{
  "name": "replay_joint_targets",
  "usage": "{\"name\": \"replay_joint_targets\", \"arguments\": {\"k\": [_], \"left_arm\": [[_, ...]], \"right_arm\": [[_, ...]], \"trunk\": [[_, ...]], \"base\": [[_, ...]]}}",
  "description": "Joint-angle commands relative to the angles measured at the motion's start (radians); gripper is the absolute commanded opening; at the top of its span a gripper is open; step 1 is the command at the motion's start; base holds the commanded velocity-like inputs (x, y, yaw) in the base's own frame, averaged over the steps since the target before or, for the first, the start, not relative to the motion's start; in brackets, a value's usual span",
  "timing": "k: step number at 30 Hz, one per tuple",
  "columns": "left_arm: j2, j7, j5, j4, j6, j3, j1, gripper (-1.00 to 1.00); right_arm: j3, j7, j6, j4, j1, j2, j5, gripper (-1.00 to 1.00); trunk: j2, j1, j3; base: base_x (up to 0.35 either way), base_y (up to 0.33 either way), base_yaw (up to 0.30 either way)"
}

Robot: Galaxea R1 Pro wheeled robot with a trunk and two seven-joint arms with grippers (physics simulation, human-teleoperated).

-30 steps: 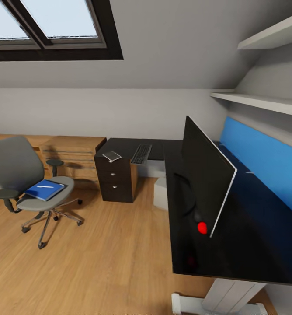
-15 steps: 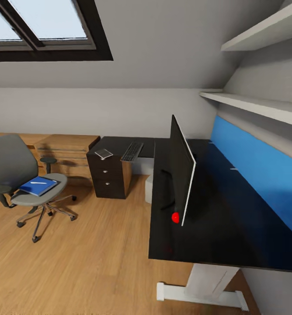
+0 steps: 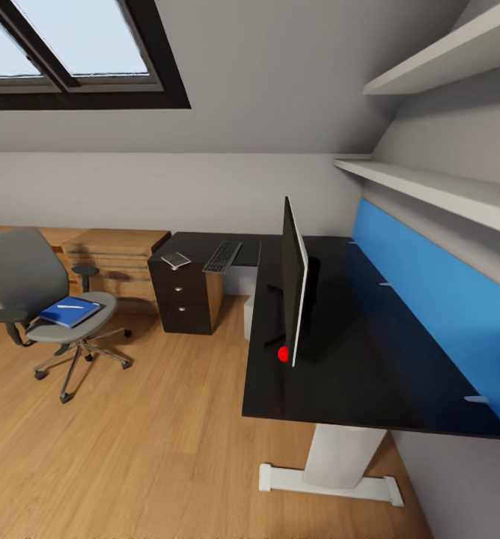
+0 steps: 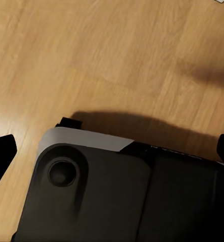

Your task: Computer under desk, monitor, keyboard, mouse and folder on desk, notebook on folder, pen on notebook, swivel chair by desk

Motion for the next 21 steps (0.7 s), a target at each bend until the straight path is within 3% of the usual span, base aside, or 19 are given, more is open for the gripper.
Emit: {"name": "replay_joint_targets", "arguments": {"k": [1, 5, 9, 10, 12, 18, 19, 21], "left_arm": [[-0.001, -0.001, 0.009, -0.002, 0.0, 0.003, 0.001, 1.0], [-0.001, 0.002, 0.009, -0.005, 0.0, 0.003, 0.001, 1.0], [0.002, 0.003, 0.009, -0.005, 0.0, 0.004, 0.001, 1.0], [0.001, 0.003, 0.009, -0.003, -0.001, 0.004, 0.001, 1.0], [0.002, 0.004, 0.009, -0.003, -0.001, 0.004, 0.001, 1.0], [0.002, 0.004, 0.008, -0.003, -0.001, 0.004, 0.001, 1.0], [0.002, 0.004, 0.008, -0.003, 0.0, 0.004, 0.001, 1.0], [0.002, 0.004, 0.008, -0.003, 0.0, 0.004, 0.001, 1.0]], "right_arm": [[0.008, -0.001, -0.006, 0.001, -0.001, -0.001, -0.011, 1.0], [0.008, -0.001, -0.007, 0.0, -0.001, -0.001, -0.011, 1.0], [0.009, 0.003, -0.088, -0.003, -0.001, 0.002, -0.01, 1.0], [0.008, 0.003, -0.294, -0.014, -0.001, -0.002, -0.01, 1.0], [0.004, -0.006, -0.377, -0.043, -0.001, -0.003, -0.013, 1.0], [-0.004, -0.081, -0.411, -0.183, -0.001, -0.027, -0.012, 1.0], [-0.004, -0.159, -0.376, -0.295, -0.001, -0.06, -0.009, 1.0], [-0.004, -0.2, -0.338, -0.356, -0.001, -0.079, -0.005, 1.0]], "trunk": [[0.007, -0.004, 0.002], [0.007, -0.004, 0.002], [0.007, -0.004, 0.002], [0.007, -0.004, 0.002], [0.007, -0.004, 0.002], [0.007, -0.004, 0.002], [0.007, -0.004, 0.002], [0.007, -0.004, 0.002]], "base": [[-0.037, -0.003, 0.0], [-0.015, -0.001, 0.0], [-0.001, 0.0, 0.0], [0.0, 0.0, 0.0], [0.0, 0.0, 0.0], [0.0, 0.0, 0.0], [0.0, 0.0, 0.0], [0.0, 0.0, 0.0]]}}
